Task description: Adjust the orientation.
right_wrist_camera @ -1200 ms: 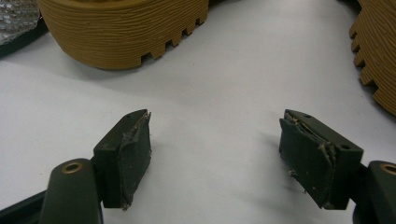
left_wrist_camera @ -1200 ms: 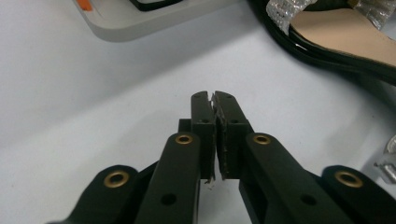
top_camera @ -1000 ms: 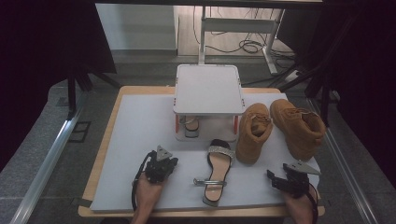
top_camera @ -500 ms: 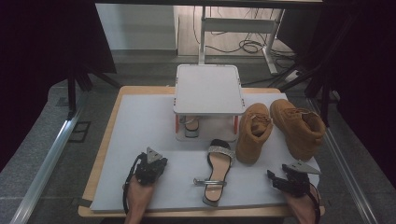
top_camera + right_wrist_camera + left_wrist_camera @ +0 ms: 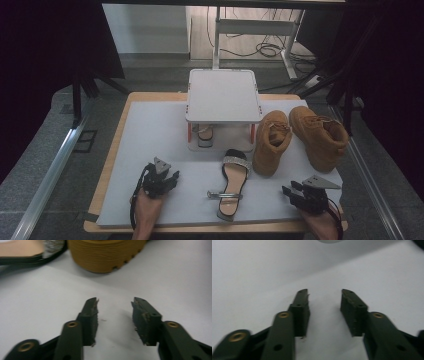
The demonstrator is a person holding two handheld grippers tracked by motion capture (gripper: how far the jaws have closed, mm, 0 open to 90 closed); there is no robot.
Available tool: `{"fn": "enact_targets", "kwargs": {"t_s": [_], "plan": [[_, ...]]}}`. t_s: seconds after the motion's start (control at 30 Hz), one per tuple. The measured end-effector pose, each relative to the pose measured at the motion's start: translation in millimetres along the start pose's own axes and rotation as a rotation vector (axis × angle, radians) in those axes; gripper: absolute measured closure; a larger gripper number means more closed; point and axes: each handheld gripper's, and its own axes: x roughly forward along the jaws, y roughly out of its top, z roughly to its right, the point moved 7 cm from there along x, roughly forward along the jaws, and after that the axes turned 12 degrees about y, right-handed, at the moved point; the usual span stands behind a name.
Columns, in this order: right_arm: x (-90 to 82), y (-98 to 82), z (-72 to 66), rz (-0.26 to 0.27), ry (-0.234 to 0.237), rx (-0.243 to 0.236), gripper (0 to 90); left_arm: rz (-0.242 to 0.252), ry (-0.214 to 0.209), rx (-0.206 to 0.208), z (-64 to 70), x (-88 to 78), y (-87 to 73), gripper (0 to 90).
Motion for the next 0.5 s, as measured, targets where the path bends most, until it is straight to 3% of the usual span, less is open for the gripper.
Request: {"fn": "enact_targets", "kwargs": {"t_s": [0.13, 0.23, 0.33, 0.4, 0.5], "plan": [[0.3, 1.1, -8.1, -0.007, 0.022, -0.043, 63.8, -0.007, 0.010, -0.006, -2.0, 1.0, 0.0, 41.4], [4.2, 0.7, -20.8, -0.029, 0.072, -0.090, 75.9, -0.024, -0.016, -0.021, -4.4, 2.8, -0.3, 34.7], [7.3, 0.8, -30.7, -0.049, 0.092, -0.139, 83.9, -0.027, 0.000, -0.006, -3.1, 3.3, -0.4, 28.9], [8.5, 1.8, -37.1, -0.050, 0.110, -0.164, 87.3, -0.034, -0.013, -0.018, -4.3, 3.9, -0.6, 26.5], [9.2, 3.4, -43.1, -0.042, 0.131, -0.179, 89.6, -0.037, -0.017, -0.001, -2.5, 4.3, -0.7, 22.6]]}}
